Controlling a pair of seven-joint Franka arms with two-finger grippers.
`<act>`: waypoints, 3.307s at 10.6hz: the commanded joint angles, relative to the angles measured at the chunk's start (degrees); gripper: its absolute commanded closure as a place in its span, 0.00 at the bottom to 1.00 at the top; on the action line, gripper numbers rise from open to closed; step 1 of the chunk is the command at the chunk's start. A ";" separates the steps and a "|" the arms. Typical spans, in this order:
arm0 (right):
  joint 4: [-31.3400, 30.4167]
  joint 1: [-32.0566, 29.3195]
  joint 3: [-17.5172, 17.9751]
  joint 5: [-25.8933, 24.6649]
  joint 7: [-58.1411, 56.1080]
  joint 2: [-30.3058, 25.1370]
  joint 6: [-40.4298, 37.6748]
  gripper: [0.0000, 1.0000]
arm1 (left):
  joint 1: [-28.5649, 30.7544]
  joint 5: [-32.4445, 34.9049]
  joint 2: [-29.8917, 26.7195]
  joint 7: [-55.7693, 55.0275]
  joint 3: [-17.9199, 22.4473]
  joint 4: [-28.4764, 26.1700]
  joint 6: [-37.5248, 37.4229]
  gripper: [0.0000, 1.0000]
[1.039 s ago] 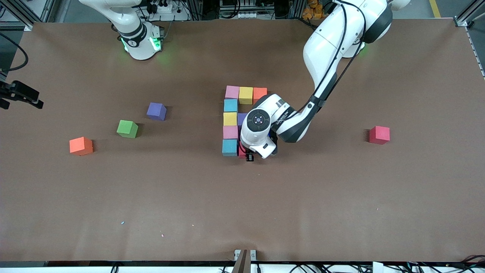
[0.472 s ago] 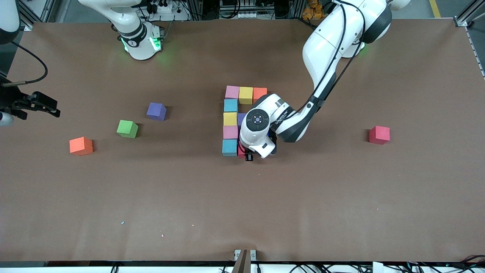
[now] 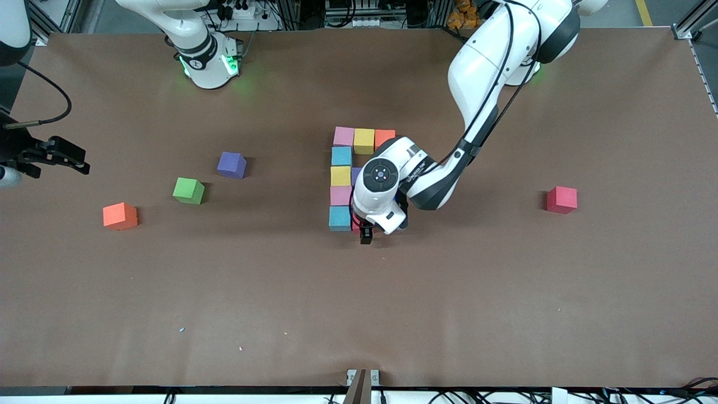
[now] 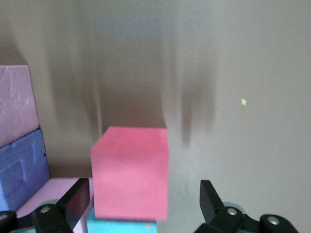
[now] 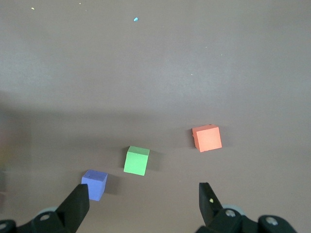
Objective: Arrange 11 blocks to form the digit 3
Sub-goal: 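Open the left gripper and lift it away from the cubes, then lower the left gripper onto the pink cube and close it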
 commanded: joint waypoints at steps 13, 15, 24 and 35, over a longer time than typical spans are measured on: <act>0.73 0.13 -0.07 0.75 -4.10 0.98 2.07 0.00 | 28.76 -4.42 -40.93 70.54 0.09 -33.97 -17.80 0.00; 0.73 0.31 -0.07 0.75 -4.10 0.98 2.07 0.00 | 31.69 -3.64 -42.69 80.31 0.35 -37.83 -17.98 0.00; 1.61 0.13 -0.07 0.75 -4.01 1.16 2.07 0.00 | 51.28 3.92 -41.29 126.98 0.18 -50.22 -7.55 0.00; 1.88 -0.22 -0.25 0.75 -3.75 1.08 2.07 0.00 | 52.35 5.95 -34.27 136.07 0.18 -54.55 6.89 0.00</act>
